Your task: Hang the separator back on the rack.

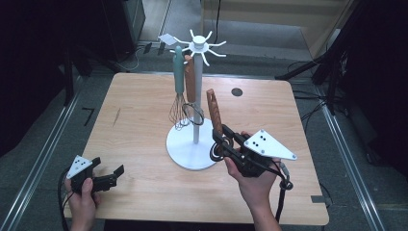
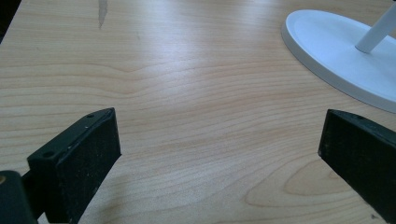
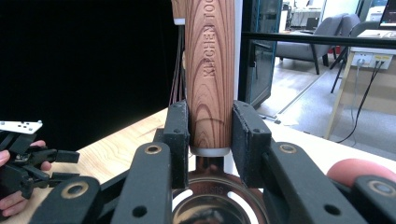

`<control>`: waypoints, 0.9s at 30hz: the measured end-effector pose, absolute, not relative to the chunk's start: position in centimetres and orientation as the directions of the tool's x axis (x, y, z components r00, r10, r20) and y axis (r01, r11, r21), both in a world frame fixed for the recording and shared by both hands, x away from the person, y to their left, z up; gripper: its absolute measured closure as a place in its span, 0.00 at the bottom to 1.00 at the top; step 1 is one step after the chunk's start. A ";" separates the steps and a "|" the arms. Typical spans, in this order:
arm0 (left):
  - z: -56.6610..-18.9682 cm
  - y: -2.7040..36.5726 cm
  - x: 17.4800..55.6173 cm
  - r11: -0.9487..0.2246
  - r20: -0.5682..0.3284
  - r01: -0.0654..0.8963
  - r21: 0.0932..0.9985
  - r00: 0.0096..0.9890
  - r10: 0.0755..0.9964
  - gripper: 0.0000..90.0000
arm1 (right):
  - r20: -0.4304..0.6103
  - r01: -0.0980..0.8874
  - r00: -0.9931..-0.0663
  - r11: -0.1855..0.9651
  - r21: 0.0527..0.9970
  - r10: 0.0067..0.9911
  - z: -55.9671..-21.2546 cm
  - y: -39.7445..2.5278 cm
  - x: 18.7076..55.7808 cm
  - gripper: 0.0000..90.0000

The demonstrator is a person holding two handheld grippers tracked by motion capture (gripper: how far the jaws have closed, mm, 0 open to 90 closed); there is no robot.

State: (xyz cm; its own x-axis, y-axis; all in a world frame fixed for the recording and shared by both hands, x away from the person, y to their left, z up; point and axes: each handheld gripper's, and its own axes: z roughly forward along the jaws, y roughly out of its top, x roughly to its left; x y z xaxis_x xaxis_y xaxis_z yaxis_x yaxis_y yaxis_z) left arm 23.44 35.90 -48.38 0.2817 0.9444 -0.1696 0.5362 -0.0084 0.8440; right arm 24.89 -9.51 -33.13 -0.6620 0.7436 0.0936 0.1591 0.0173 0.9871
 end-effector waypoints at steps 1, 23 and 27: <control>-48.4 35.9 23.4 -0.008 -0.170 0.536 0.844 0.282 0.944 0.00 | 0.091 0.157 -0.664 0.019 0.987 0.742 -33.1 -9.5 24.9 0.79; -48.4 36.0 23.5 -0.005 -0.173 0.537 0.844 0.282 0.944 0.00 | 0.092 0.128 -0.674 -0.006 0.992 0.733 -31.6 -8.8 25.3 0.79; -48.4 36.0 23.4 -0.006 -0.173 0.537 0.844 0.282 0.944 0.00 | 0.088 0.115 -0.674 -0.013 0.993 0.734 -31.1 -8.6 25.3 0.79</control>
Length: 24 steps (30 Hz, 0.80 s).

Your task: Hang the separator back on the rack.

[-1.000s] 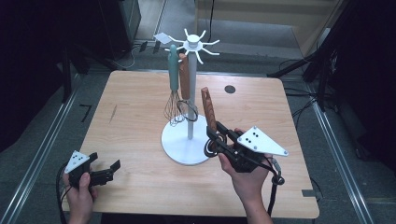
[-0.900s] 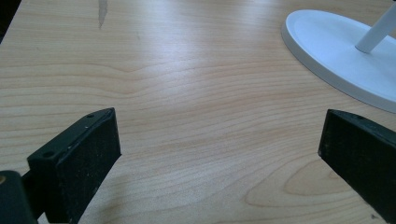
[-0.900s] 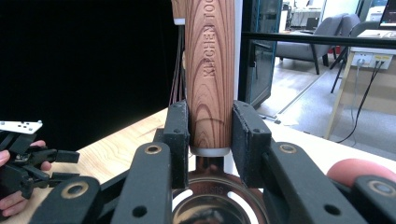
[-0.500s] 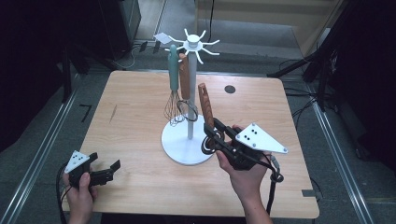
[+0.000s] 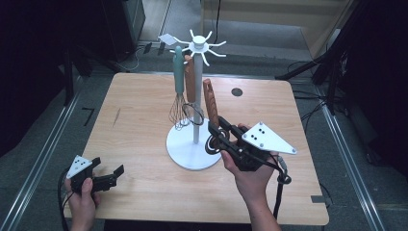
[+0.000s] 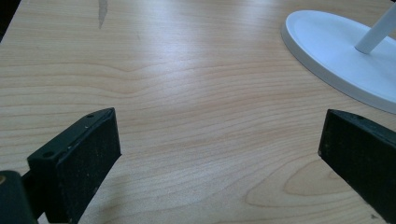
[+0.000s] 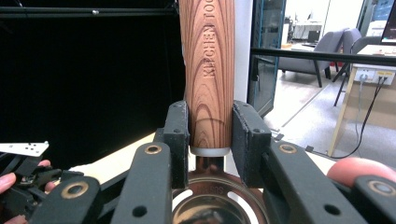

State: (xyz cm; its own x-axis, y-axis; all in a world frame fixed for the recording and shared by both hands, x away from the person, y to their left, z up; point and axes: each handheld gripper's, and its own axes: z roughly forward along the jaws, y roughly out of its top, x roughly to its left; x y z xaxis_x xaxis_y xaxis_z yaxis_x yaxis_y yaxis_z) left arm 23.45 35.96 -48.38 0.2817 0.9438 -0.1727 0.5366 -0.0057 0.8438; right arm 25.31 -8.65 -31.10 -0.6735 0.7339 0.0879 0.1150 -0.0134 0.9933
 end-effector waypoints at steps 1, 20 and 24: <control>-48.4 36.0 23.5 -0.005 -0.173 0.537 0.844 0.282 0.944 0.00 | 0.090 0.115 -0.675 -0.017 0.993 0.732 -31.0 -8.6 25.3 0.79; -48.4 36.0 23.5 -0.003 -0.175 0.537 0.844 0.281 0.944 0.00 | 0.083 0.084 -0.665 -0.036 0.996 0.742 -29.6 -8.6 25.5 0.79; -48.4 36.0 23.5 -0.003 -0.175 0.537 0.844 0.281 0.944 0.00 | 0.082 0.079 -0.660 -0.039 0.996 0.747 -29.4 -8.7 25.5 0.79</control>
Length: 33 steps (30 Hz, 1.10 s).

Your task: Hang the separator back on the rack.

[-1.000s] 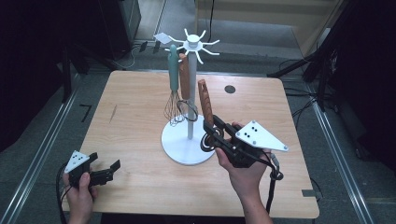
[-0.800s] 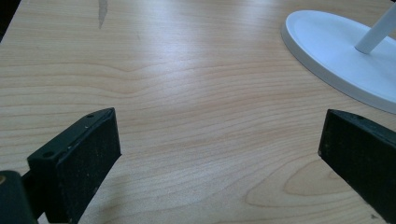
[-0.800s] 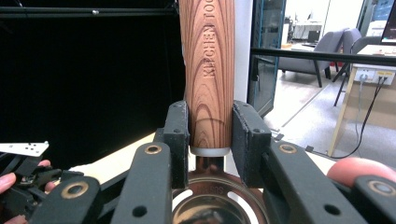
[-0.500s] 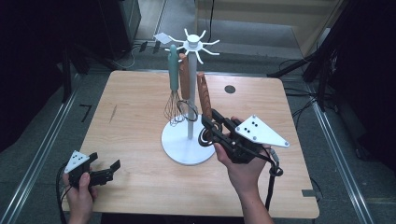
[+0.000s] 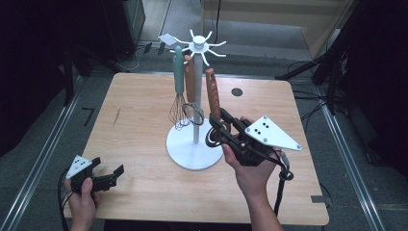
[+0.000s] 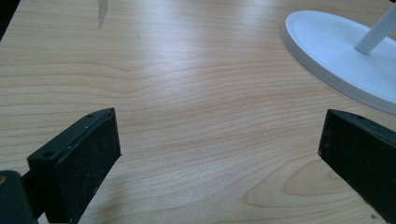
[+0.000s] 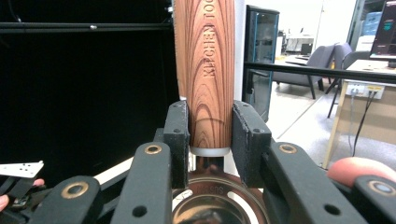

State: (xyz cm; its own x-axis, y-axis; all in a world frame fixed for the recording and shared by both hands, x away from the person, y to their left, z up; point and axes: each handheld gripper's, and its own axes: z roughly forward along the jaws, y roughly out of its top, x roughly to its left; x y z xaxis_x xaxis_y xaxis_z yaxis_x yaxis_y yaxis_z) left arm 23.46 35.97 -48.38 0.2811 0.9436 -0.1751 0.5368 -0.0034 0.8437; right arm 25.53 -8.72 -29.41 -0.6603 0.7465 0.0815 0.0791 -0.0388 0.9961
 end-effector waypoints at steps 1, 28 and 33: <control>-48.4 36.0 23.5 -0.004 -0.174 0.537 0.844 0.281 0.944 0.00 | 0.084 0.076 -0.659 -0.044 0.996 0.748 -29.3 -8.8 25.5 0.79; -48.4 36.0 23.5 0.001 -0.180 0.538 0.843 0.282 0.942 0.00 | 0.069 0.077 -0.634 -0.026 0.997 0.770 -28.0 -7.8 26.5 0.79; -48.4 36.0 23.5 0.000 -0.180 0.538 0.843 0.282 0.943 0.00 | 0.063 0.080 -0.627 -0.017 0.997 0.777 -28.2 -7.5 26.8 0.79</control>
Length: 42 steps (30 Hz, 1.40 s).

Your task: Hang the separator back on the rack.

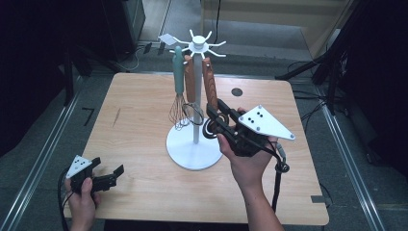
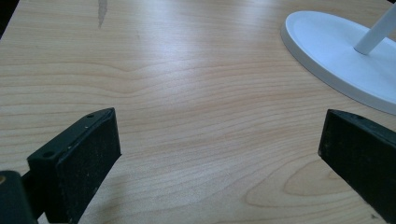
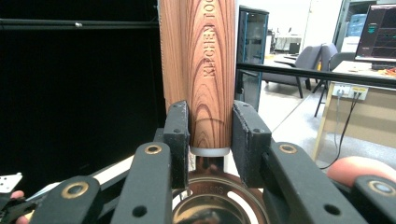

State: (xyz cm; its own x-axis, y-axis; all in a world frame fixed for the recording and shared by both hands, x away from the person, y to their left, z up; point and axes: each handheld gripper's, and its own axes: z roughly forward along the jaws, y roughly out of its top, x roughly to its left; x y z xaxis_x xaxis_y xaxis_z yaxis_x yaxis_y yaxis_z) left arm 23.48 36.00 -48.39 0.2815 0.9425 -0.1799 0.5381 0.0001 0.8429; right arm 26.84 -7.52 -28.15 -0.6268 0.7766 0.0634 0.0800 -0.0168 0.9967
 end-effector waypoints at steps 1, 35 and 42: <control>-48.4 36.0 23.5 0.000 -0.180 0.538 0.843 0.282 0.943 0.00 | 0.054 0.073 -0.620 -0.011 0.997 0.783 -28.2 -7.5 26.9 0.79; -48.4 35.9 23.4 -0.011 -0.172 0.531 0.847 0.293 0.941 0.00 | 0.054 0.123 -0.563 0.019 0.992 0.825 -34.6 -9.8 26.2 0.27; -48.4 35.9 23.4 -0.019 -0.168 0.528 0.849 0.303 0.938 0.00 | 0.066 0.155 -0.547 0.024 0.988 0.834 -36.4 -10.7 25.9 0.26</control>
